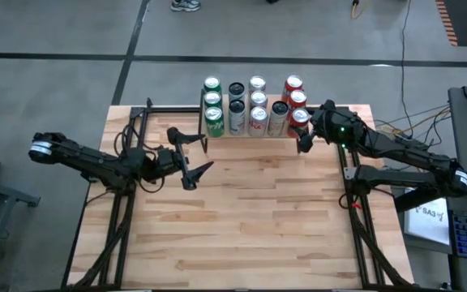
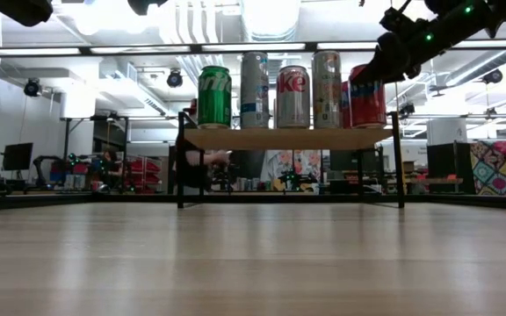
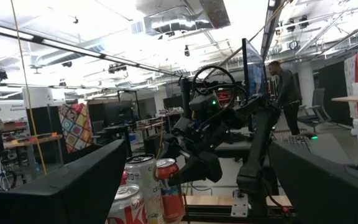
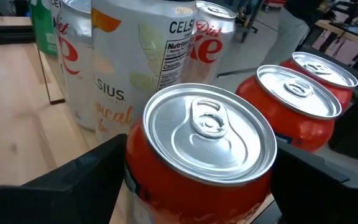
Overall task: Place canned beverage on shelf
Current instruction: Put the orange soda can on the shelf aligned with the other orange soda cans
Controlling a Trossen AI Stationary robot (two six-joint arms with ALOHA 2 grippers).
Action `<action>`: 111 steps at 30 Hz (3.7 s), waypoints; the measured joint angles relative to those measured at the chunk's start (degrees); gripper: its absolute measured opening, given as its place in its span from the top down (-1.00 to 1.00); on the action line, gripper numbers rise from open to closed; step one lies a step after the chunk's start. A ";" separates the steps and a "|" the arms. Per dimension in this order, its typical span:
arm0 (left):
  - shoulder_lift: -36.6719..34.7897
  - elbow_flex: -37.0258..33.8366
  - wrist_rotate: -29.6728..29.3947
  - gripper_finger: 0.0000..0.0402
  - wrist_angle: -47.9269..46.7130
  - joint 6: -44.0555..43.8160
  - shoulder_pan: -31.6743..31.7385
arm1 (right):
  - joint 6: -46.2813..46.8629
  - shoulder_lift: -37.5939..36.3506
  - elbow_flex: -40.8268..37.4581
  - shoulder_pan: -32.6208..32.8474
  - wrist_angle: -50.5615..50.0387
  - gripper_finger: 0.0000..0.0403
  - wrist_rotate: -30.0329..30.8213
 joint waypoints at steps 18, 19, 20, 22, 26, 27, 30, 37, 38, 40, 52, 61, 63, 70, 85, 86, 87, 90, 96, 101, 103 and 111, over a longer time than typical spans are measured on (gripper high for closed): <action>0.00 0.00 -0.92 -0.90 0.02 0.55 0.00 | 0.15 0.04 1.99 0.04 -0.50 -0.75 2.54; 0.00 0.00 -0.92 -0.90 0.02 0.52 0.00 | 0.12 0.04 2.48 0.04 -0.75 -0.75 2.64; 0.00 0.00 -0.92 -0.90 0.02 0.52 0.00 | 0.11 0.04 3.01 0.04 -0.82 -0.76 2.69; 0.00 0.00 -0.92 -0.90 0.02 0.52 0.00 | -0.10 0.00 4.11 0.04 -0.75 -0.76 2.73; 0.00 0.00 -0.93 -0.90 0.02 0.53 0.00 | 0.03 0.00 6.64 0.04 -2.70 -0.76 2.74; 0.00 0.00 -0.94 -0.90 0.02 0.52 0.00 | 0.23 0.00 7.33 0.04 -3.52 -0.76 2.75; 0.00 0.06 -0.94 -0.90 0.02 0.52 0.00 | 1.17 0.00 9.42 0.04 -5.13 -0.76 2.75; 0.02 0.28 -0.92 -0.90 0.21 0.52 0.00 | 0.93 0.07 13.37 2.81 -5.44 -0.70 2.12; 0.11 0.28 -0.92 -0.90 0.24 0.52 0.00 | 0.90 0.07 13.82 3.63 -5.49 -0.69 1.83; 0.22 0.28 -0.92 -0.90 0.10 0.63 0.00 | 1.02 0.09 14.83 5.36 -5.51 -0.64 0.19; 0.09 0.39 -0.92 -0.90 0.30 2.19 0.00 | 10.58 7.10 22.09 16.90 -12.55 -0.32 -0.39; 0.04 0.39 -0.92 -0.90 -0.23 2.48 0.00 | 19.83 15.93 31.48 23.06 -31.84 0.10 -0.37; 0.04 0.39 -0.92 -0.90 -0.35 2.71 0.00 | 21.84 17.51 33.44 23.77 -35.85 0.20 -0.33; 0.04 0.38 -0.92 -0.90 -0.43 3.33 0.00 | 28.20 20.80 38.54 24.11 -48.66 0.61 2.91; 0.00 0.40 -1.05 -0.90 -0.70 6.95 0.00 | 40.27 21.83 41.85 19.32 -65.15 0.96 19.13; -0.02 0.47 -1.10 -0.90 -0.70 7.46 0.00 | 40.03 21.84 41.90 18.77 -65.02 0.96 19.09; -0.02 0.68 -1.11 -0.90 -0.74 8.02 0.00 | 39.89 21.84 41.92 18.28 -64.99 0.96 19.09; -0.02 1.21 -1.14 -0.90 -0.70 10.05 0.00 | 39.82 21.84 41.92 16.89 -65.00 0.96 19.08; -0.04 1.62 -5.42 -0.90 -1.09 12.81 0.00 | 41.03 21.86 42.01 14.73 -63.74 0.96 18.18; -0.04 1.51 -7.02 -0.90 -1.66 13.18 0.01 | 41.85 21.86 42.01 14.12 -63.29 0.96 17.16; -0.04 1.51 -6.99 -0.90 -1.64 13.40 0.00 | 42.44 21.86 42.01 13.97 -63.27 0.96 17.25; -0.04 1.52 -6.99 -0.90 -1.75 13.40 0.00 | 43.28 22.53 42.01 13.55 -62.52 0.96 17.66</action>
